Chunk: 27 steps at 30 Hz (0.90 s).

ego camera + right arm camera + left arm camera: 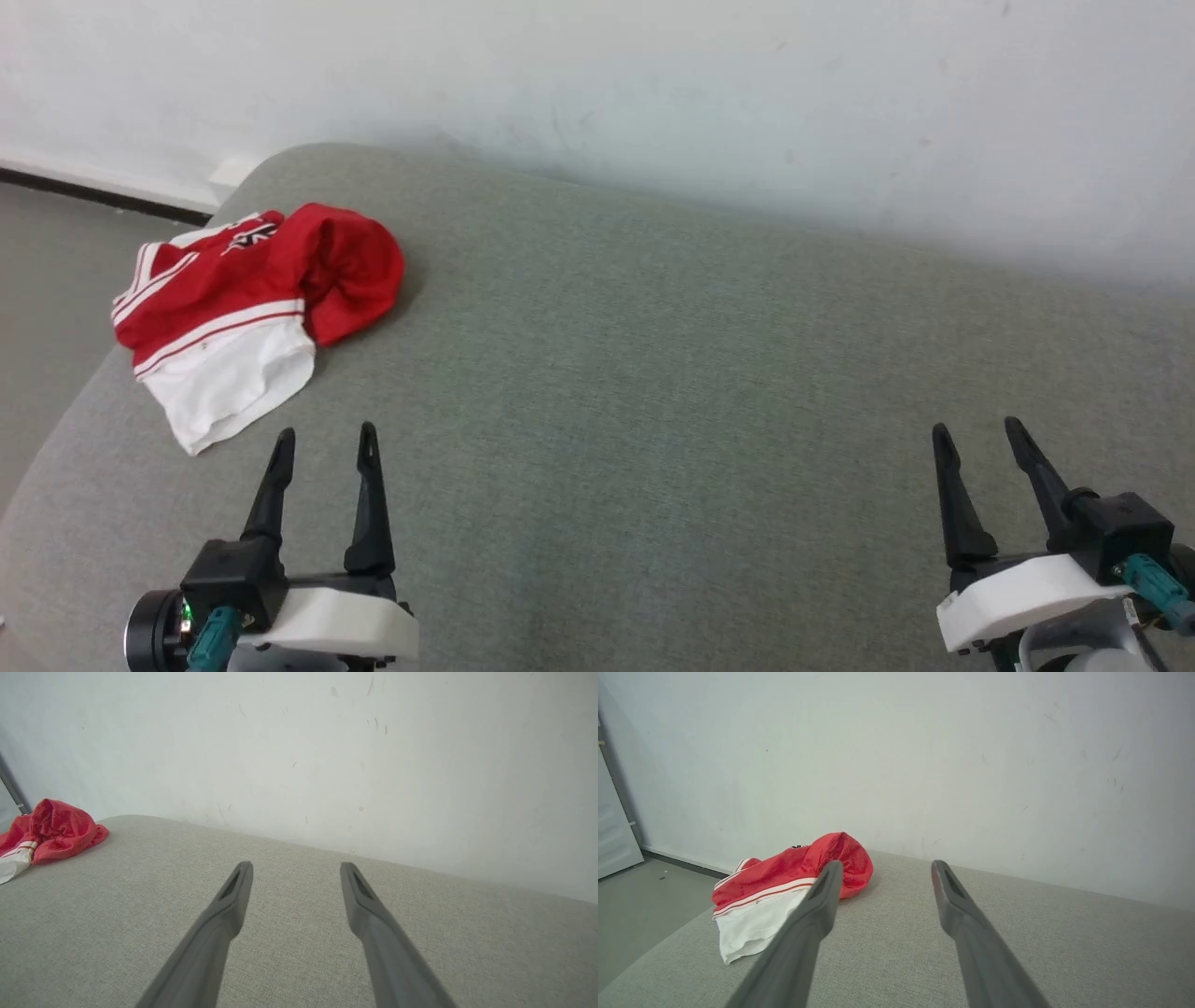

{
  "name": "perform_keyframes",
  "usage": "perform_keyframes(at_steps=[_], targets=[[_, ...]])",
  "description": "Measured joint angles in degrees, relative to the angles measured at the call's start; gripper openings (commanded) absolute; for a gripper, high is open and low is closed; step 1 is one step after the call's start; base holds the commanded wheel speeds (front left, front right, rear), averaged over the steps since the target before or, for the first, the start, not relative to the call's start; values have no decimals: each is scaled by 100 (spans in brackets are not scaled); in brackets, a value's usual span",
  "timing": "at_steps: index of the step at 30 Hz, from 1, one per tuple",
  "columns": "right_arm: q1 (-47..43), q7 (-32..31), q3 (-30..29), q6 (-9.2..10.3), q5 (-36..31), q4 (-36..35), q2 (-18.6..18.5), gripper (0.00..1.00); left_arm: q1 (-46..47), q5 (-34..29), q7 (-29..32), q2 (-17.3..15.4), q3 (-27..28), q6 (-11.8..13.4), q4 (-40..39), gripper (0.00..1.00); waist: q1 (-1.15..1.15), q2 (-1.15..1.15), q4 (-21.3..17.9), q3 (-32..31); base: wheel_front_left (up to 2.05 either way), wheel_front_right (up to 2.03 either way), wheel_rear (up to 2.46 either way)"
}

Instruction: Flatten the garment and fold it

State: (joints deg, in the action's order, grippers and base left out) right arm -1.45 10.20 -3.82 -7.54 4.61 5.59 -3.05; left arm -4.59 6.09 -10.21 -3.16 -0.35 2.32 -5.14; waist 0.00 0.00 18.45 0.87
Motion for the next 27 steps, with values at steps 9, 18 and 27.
perform_keyframes(at_steps=[9,18,27], targets=[[3,104,94,0,0,105,0,100,-18,56,-100,0,9,26,-38,100,0,0,407,-1,0,0,0],[3,212,177,0,2,222,1,100,-148,101,-201,0,-4,73,-65,100,0,0,823,-56,0,0,0],[-1,320,185,0,52,322,2,100,-281,141,-320,1,18,77,-96,100,0,0,1180,-134,0,0,0]])
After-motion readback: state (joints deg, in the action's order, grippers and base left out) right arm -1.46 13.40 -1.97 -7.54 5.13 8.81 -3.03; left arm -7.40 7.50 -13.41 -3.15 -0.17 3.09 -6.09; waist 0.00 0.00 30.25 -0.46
